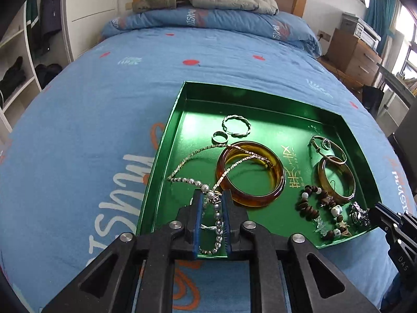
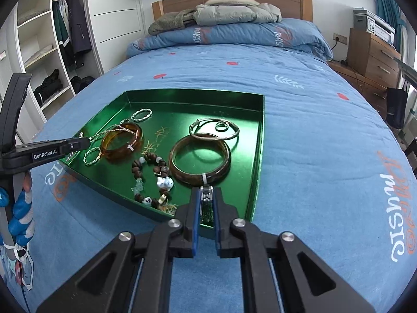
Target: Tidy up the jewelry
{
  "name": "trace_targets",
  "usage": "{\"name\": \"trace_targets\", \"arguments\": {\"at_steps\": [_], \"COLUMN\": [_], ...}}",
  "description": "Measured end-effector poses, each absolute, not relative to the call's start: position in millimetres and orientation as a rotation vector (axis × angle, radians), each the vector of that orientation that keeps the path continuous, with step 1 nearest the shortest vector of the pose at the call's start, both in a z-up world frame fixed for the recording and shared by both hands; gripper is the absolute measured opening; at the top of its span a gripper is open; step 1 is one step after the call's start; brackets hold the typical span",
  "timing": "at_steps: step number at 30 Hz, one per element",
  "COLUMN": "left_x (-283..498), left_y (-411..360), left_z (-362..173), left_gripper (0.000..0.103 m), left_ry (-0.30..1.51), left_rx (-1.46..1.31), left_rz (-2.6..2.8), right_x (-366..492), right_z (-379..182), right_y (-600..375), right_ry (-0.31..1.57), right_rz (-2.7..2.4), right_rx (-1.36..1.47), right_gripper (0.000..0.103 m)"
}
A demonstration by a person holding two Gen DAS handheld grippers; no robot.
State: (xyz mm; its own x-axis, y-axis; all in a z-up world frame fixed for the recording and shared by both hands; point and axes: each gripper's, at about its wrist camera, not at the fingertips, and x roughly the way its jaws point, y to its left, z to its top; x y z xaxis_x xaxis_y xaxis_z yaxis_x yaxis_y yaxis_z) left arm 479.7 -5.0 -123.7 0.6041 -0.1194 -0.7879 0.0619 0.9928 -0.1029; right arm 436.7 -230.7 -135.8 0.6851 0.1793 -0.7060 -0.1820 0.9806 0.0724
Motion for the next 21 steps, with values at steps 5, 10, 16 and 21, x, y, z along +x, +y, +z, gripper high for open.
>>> {"name": "trace_targets", "arguments": {"at_steps": [5,10,16,21], "left_x": [462,425,352,285], "left_y": [-3,-3,2,7], "left_z": [-110,-79,-36,-11], "left_gripper": [0.055,0.063,0.079,0.087], "left_ry": [0.879,0.812,0.694,0.626], "left_rx": [-0.061,-0.037,-0.046,-0.021], "left_rz": [-0.114,-0.127,-0.142,-0.125], "right_x": [434,406,337,270], "right_z": [-131,-108,-61,-26], "right_y": [-234,-237,-218,-201], "right_ry": [0.803,0.761,0.675,0.589], "right_rz": [0.187,0.182,0.139,0.106], "right_rx": [-0.002,0.02,-0.026,-0.015], "right_gripper": [0.016,0.027,0.035,0.042]}}
